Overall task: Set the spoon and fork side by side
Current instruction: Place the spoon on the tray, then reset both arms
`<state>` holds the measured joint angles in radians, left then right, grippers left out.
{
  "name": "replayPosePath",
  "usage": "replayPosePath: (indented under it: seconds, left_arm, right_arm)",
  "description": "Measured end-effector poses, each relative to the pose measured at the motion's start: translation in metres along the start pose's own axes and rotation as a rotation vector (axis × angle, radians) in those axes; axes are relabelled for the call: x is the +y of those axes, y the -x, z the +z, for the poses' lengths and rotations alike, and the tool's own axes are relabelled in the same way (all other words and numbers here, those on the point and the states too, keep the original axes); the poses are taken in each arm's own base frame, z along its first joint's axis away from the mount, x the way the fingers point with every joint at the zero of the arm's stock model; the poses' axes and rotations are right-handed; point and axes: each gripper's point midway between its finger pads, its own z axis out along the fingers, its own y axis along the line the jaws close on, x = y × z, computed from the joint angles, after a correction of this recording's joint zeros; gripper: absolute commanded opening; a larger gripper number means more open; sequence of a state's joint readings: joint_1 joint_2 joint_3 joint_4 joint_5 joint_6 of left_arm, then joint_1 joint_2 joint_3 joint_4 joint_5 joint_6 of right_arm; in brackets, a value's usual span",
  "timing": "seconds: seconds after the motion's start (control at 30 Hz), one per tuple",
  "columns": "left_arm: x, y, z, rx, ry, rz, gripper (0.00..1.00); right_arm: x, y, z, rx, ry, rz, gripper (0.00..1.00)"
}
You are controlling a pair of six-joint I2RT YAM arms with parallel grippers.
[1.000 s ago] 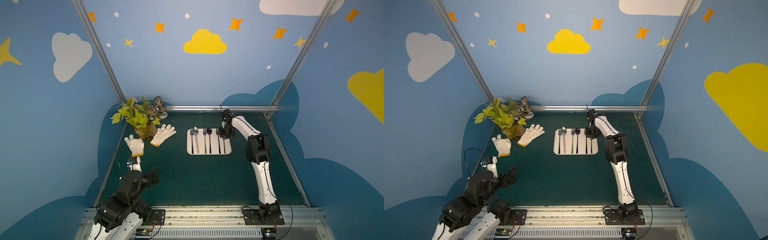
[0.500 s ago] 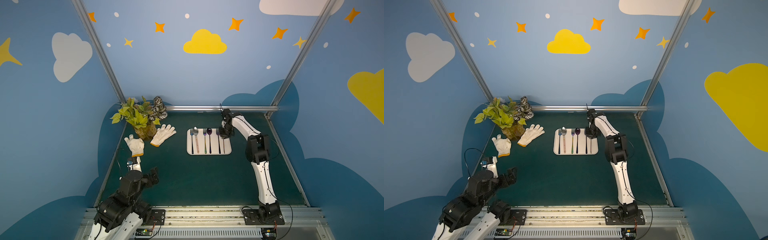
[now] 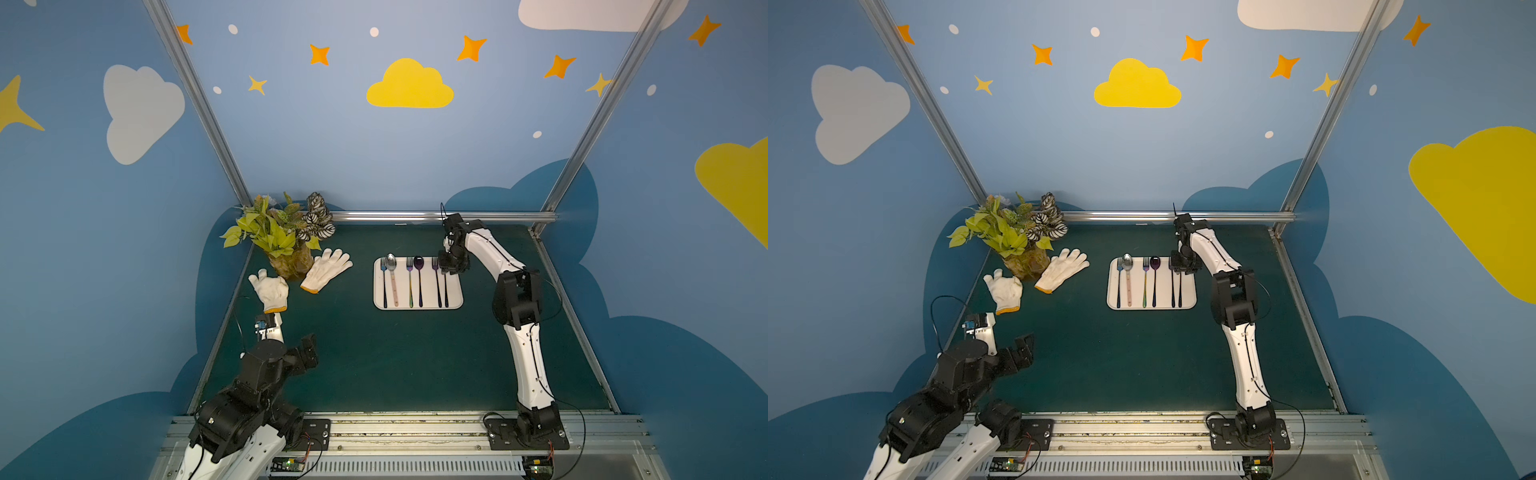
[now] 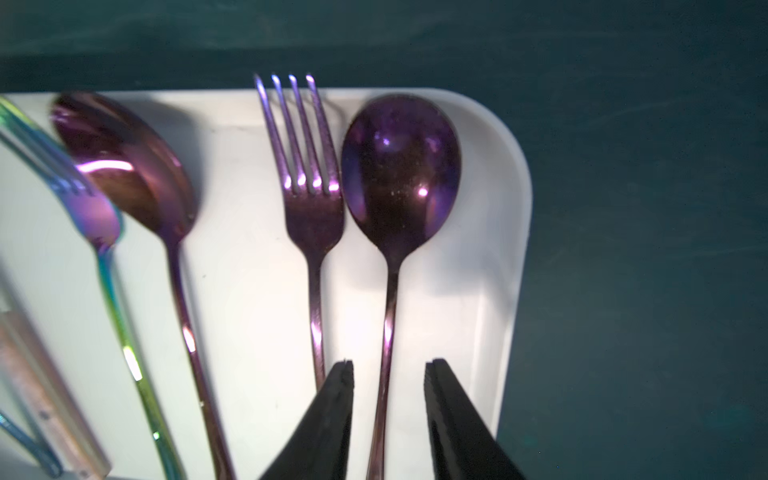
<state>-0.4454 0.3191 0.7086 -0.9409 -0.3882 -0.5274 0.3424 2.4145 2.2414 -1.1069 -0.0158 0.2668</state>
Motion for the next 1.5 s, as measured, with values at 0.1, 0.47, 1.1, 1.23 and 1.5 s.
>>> replayPosePath:
  seconds: [0.1,0.47,1.1,1.23,1.5]
  left_arm:
    - [-0.001,-0.002,0.003,0.015,0.005,0.005,1.0]
    - [-0.013,-0.014,0.03,0.153,0.03,0.112,1.0]
    - [-0.011,-0.015,0.166,0.048,0.004,0.362,1.0]
    - [-0.009,0.004,0.185,-0.051,-0.025,0.373,1.0]
    - [-0.004,-0.003,0.212,-0.14,-0.081,0.366,1.0]
  right_arm:
    - [0.001,0.006,-0.034,-0.061,0.004,-0.011,0.44]
    - [-0.026,-0.061,-0.16,-0.247,0.019,-0.05,0.86]
    - [-0.143,-0.18,-0.098,-0.787,-0.072,0.008,0.98]
    - [-0.154,-0.167,-0.072,-0.799,-0.099,0.008,0.98]
    - [-0.158,-0.128,-0.053,-0.94,-0.105,-0.022,0.98]
